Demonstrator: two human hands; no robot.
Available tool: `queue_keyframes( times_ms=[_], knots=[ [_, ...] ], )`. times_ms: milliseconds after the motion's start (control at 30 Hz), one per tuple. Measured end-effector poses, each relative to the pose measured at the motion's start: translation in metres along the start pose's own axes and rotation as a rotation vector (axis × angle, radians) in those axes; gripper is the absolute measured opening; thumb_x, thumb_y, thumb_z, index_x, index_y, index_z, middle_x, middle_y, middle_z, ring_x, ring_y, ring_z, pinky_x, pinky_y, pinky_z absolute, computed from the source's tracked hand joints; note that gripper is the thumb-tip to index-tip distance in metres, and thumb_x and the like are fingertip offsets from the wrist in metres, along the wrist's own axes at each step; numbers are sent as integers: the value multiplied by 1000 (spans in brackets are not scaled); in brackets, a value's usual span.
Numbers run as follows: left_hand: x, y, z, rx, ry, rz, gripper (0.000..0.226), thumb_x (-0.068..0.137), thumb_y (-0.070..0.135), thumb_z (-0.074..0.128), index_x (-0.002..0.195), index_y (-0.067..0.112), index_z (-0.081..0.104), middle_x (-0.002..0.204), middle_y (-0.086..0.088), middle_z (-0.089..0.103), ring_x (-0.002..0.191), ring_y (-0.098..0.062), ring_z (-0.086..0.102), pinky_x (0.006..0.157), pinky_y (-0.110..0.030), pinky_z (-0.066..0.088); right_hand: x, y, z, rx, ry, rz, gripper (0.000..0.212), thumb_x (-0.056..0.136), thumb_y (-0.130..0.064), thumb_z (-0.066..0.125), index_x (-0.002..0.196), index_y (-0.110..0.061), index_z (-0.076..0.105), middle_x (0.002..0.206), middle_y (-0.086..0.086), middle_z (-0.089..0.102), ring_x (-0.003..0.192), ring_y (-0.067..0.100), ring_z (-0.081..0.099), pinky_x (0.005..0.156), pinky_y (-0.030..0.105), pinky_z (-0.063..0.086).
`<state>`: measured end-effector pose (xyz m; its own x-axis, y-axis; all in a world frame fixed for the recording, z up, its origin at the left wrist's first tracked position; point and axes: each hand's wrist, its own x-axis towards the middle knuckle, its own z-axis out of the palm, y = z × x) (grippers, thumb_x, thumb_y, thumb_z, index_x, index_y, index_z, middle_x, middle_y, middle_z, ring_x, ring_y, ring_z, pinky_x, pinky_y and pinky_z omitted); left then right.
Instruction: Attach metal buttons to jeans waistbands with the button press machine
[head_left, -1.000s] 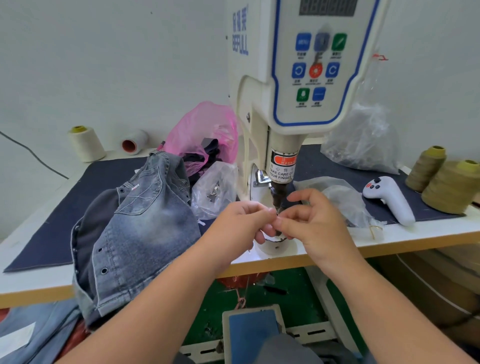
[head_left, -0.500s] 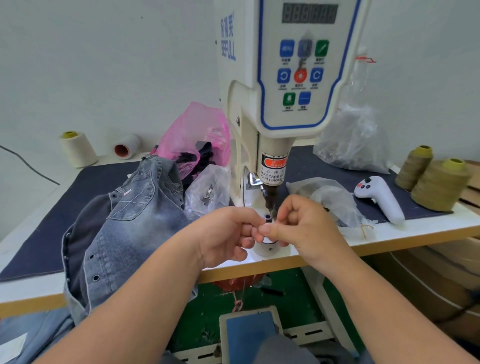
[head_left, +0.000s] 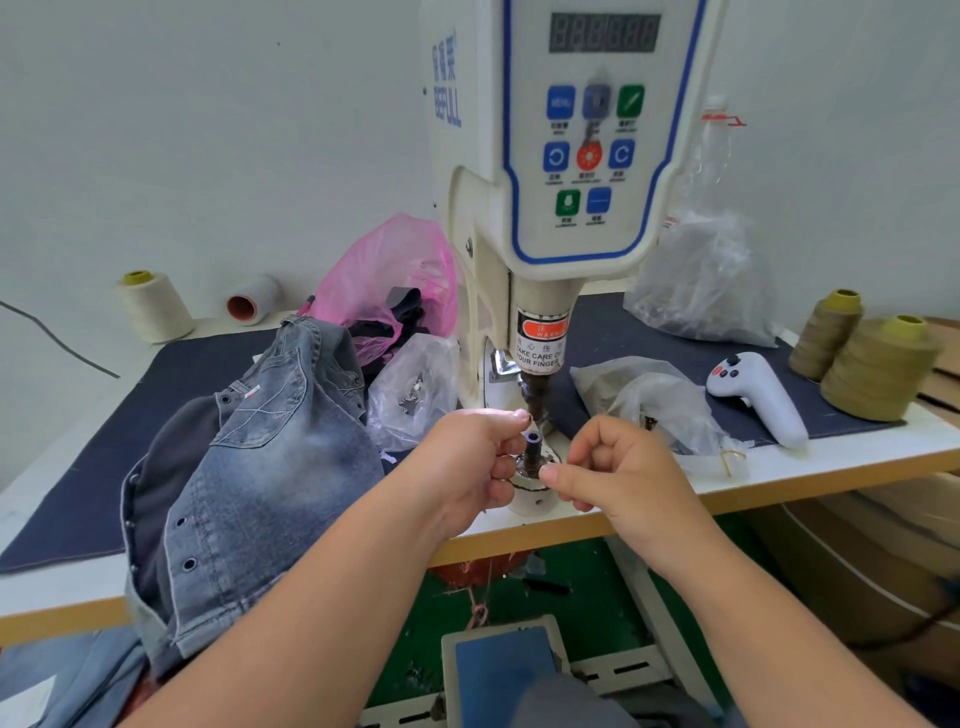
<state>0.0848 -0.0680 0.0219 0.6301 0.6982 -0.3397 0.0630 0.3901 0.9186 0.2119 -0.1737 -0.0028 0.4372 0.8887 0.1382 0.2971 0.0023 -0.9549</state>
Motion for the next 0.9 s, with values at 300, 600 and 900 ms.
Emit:
queue_keyframes(
  times_ms=[300,600,900],
  knots=[
    [5,-1,7,2,108,-49,16,100,17,54,85,15,49,58,5,43,43,-7,28,40,-18,21,-4,8,-1,-20,-10,6,25,78,-20,82,68,-25,60,65,13,66,57,15,60,62,35,53],
    [11,-6,4,-66,16,-15,20,101,13,49,82,16,44,53,6,43,42,-6,27,40,-17,19,-9,16,-1,27,-23,44,29,80,-15,81,65,-30,62,63,10,65,59,15,60,63,32,51],
    [9,-8,3,-133,-15,-34,17,99,13,52,82,15,50,57,5,42,45,-7,29,40,-18,21,-10,17,1,66,-59,28,20,80,-19,78,70,-29,65,65,6,68,62,15,64,62,27,50]
  ],
)
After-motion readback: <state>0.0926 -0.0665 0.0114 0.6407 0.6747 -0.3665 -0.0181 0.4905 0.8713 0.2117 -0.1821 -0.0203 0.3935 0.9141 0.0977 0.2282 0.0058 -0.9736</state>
